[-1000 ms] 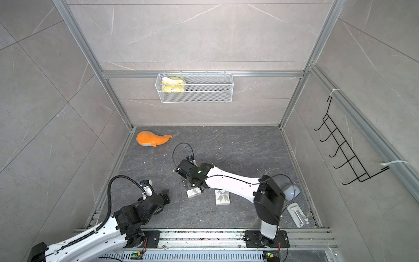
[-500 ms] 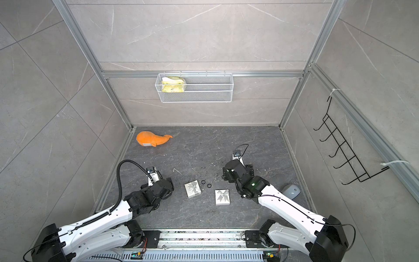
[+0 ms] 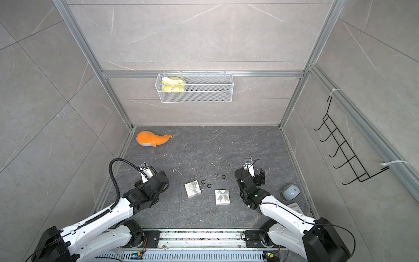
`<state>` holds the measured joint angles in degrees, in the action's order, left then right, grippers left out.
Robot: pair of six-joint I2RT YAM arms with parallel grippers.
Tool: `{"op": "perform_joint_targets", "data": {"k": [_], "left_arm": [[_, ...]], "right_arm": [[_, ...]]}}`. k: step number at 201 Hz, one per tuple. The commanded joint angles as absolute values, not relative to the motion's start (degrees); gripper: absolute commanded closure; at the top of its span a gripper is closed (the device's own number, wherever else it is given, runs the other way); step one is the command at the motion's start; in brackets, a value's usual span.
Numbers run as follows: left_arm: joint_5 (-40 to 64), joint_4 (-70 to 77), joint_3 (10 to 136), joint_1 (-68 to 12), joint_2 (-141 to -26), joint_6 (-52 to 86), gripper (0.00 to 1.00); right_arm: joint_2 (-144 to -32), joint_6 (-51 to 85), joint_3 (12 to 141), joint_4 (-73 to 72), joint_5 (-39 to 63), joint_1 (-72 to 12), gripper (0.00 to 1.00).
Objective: Take the rings out of the lift-off lid box
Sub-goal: Reset both arms
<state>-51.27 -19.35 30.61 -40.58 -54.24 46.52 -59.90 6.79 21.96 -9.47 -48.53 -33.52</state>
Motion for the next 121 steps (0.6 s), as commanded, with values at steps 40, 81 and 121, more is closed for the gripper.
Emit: {"op": "perform_joint_targets", "data": {"k": [40,81,121], "left_arm": [[-42.46,-8.7,32.32,-27.4,-49.69,21.79,0.0],[-34.82,1.56,26.68,-19.06,-52.48,16.03,0.0],[-31.23,12.82,23.74,-14.17,-56.12,8.38,0.0]], "right_arm": [[-66.79,-3.16,14.14,-41.26,-45.54,-31.18,0.01],[-72.3,-1.83,11.37,-54.06,-39.29,-27.8,0.01],[-75.42,-4.03,12.78,-56.03,-38.75,-23.19,0.01]]}}
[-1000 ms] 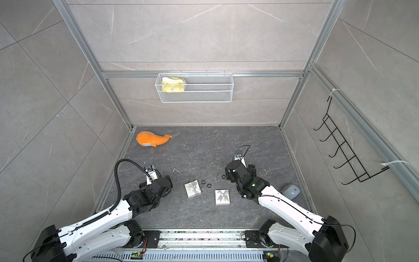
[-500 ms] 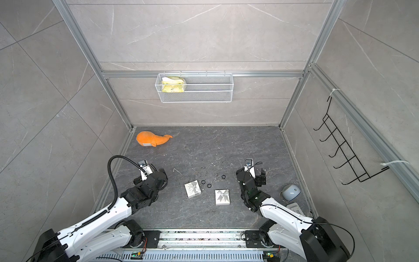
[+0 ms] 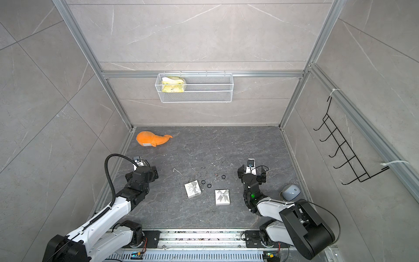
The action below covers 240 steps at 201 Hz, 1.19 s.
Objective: Take the rings out of the lift-off lid box
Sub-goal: Reset both arms
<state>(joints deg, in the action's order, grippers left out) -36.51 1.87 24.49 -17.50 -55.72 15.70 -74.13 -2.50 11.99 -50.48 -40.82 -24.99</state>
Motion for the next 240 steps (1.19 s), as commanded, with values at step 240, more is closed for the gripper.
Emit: {"op": "perform_joint_targets", "data": {"k": [240], "left_arm": [[-6.52,48.16,20.64,2.55,-85.97,1.22,0.0]], "right_arm": [[-87.54,0.18,18.82,-54.84,-18.19,-10.1,0.01]]}}
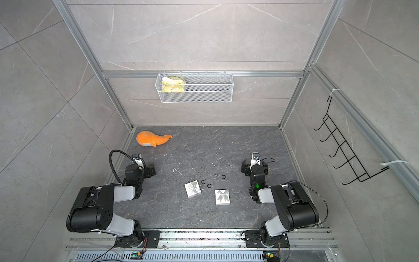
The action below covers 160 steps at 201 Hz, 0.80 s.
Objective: Take the rings out of the lift-off lid box
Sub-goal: Reset both arms
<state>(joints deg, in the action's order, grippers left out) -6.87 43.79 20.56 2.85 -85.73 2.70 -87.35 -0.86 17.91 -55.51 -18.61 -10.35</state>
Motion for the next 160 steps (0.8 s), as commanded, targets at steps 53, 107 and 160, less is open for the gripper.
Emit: {"op": "perform_joint_targets", "data": {"k": [53,107,160], "left_arm": [[-7.92,48.78,20.37,1.67,-85.96,0.85,0.0],[-7.92,48.79,20.39,1.71,-85.96,0.85,0.0],[-7.74,48.55,20.56,1.76,-86.12,0.95,0.0]], "right_arm": [[-87.56,0.13,18.85,-54.84,-18.19,-10.1,0.01],[-87.54,0.15,18.81,-54.84,-18.19,-10.11,0.01],[-87.54,0.18,18.86,-54.84,-18.19,-10.11,0.01]]}}
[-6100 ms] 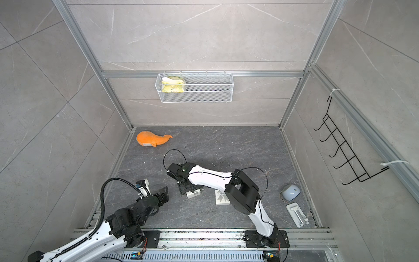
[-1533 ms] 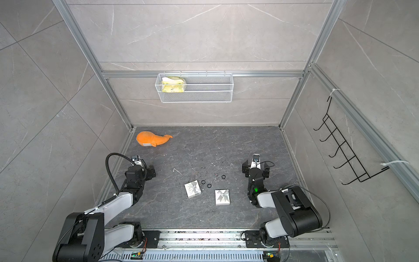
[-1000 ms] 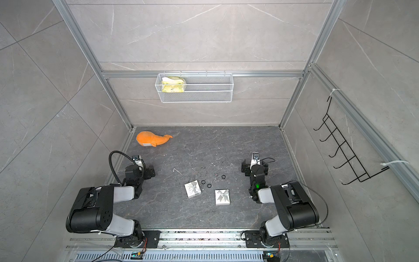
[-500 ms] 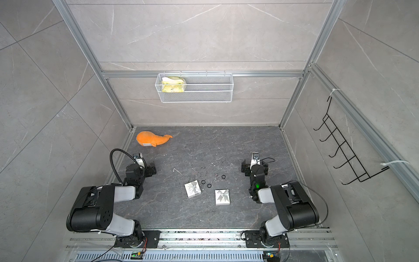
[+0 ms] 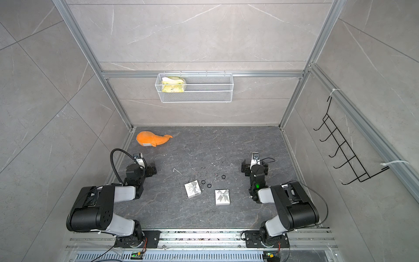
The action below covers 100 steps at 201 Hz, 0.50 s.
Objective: Take the rings out of the lift-off lid box
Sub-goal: Reset both arms
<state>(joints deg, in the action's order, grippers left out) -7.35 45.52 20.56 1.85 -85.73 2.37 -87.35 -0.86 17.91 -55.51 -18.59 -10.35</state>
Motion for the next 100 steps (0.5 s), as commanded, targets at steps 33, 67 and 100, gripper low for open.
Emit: {"op": "perform_joint_targets", "data": {"k": [33,67,100], "left_arm": [[-6.97,48.55,20.43,2.12,-85.89,1.05,0.0],[-6.97,48.52,20.48,2.11,-85.98,0.97,0.0],[-6.96,48.49,20.49,2.15,-85.96,0.97,0.0]], "right_arm": [[-87.54,0.16,18.88,-54.83,-18.19,-10.11,0.01],[-87.54,0.12,18.88,-54.84,-18.17,-10.11,0.01],[-87.54,0.17,18.86,-54.84,-18.18,-10.05,0.01]]}}
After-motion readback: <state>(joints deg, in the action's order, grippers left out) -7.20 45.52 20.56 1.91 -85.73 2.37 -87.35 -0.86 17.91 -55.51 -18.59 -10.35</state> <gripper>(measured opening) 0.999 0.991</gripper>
